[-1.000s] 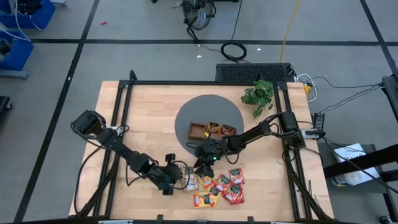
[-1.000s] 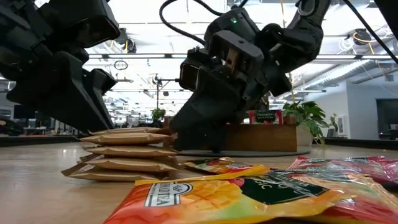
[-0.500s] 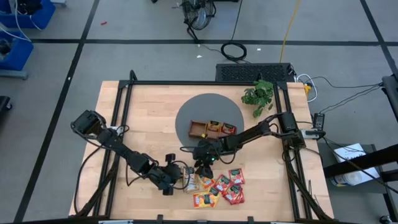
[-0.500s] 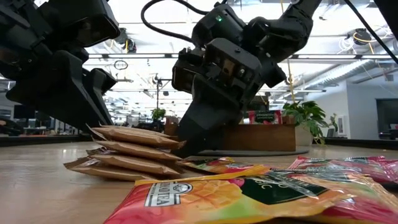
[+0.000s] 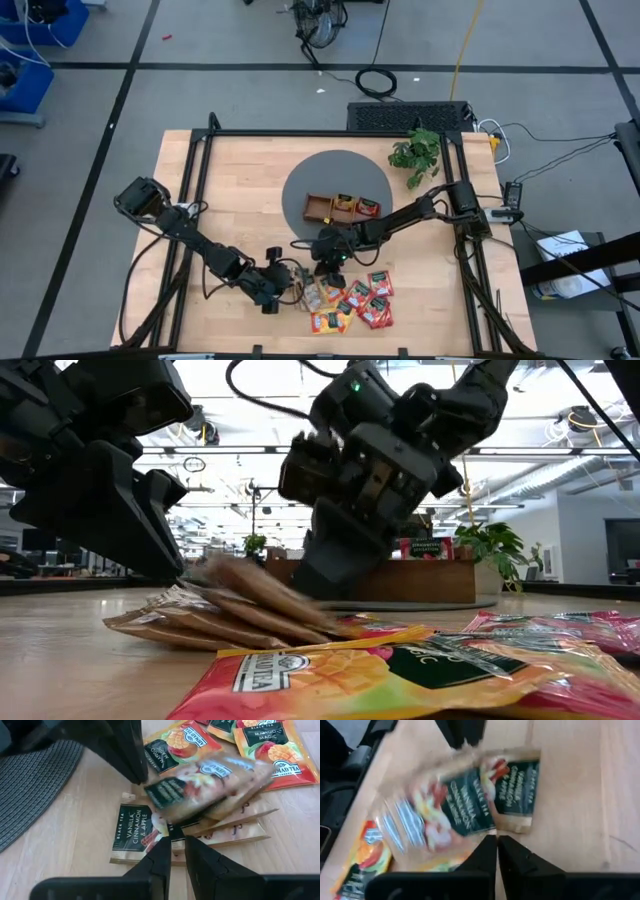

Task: Pick & Place Tea
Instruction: Put the brown tea packet into the left section of the wooden organizer

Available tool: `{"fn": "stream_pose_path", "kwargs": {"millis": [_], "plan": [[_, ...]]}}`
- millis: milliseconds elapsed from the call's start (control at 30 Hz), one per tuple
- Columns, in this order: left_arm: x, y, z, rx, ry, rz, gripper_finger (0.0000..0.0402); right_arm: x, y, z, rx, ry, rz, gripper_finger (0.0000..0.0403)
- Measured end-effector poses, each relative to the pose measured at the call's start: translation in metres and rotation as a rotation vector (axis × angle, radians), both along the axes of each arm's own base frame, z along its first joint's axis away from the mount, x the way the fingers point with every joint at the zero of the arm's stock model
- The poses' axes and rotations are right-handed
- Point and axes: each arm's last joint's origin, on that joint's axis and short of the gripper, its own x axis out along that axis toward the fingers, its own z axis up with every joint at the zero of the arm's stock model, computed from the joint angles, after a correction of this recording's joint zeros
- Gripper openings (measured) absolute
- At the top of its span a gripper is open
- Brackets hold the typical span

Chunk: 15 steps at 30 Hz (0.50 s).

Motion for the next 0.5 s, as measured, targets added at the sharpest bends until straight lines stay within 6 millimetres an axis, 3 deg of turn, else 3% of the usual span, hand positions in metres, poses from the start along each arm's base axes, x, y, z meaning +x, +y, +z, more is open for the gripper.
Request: {"fn": "stream_pose_path", "kwargs": {"millis": [167, 500], "plan": [[0.000, 0.000, 0.000, 0.002, 0.003, 0.000, 0.0063, -0.004, -0.003, 0.030, -0.080, -0.069, -0.028, 0.0001], [0.000, 0.000, 0.000, 0.003, 0.004, 0.000, 0.0063, -0.030, -0.008, 0.098, -0.294, -0.151, -0.137, 0.0000]]}}
